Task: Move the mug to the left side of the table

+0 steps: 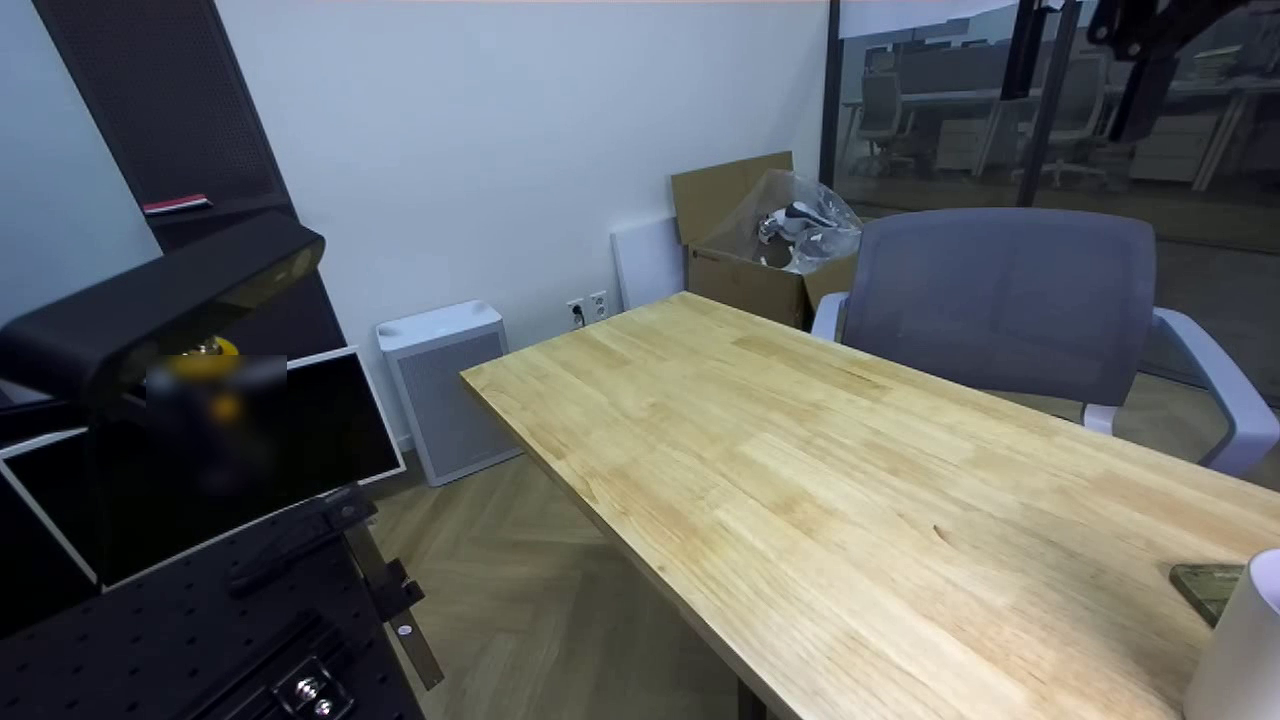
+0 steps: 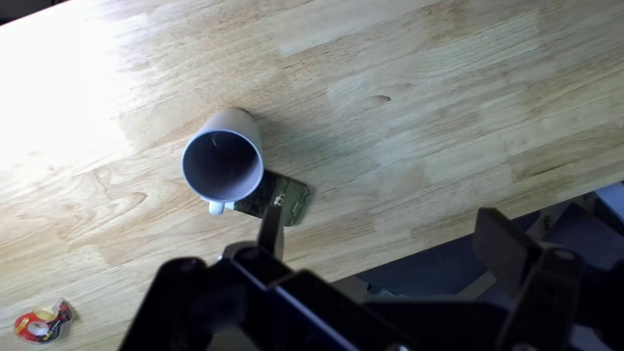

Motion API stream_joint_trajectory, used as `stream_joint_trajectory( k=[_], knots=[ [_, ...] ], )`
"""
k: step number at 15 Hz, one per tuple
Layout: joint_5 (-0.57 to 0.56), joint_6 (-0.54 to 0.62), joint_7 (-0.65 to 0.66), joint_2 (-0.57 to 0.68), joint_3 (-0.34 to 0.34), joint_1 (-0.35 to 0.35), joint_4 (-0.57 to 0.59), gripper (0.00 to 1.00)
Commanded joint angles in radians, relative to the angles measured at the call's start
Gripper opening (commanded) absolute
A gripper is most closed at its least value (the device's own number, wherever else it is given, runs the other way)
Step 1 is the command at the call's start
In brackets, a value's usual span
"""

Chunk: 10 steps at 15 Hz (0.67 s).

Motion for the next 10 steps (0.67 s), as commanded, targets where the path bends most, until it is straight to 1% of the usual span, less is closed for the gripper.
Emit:
stream_joint_trajectory(
  k=[1, 4, 10],
  knots=[
    [-0.006, 0.047, 0.029, 0.071, -0.003, -0.02, 0.075, 1.0],
    [-0.002, 0.064, 0.032, 0.125, -0.007, -0.038, 0.138, 1.0],
    [0.002, 0.039, 0.045, 0.256, -0.005, -0.065, 0.25, 1.0]
  ],
)
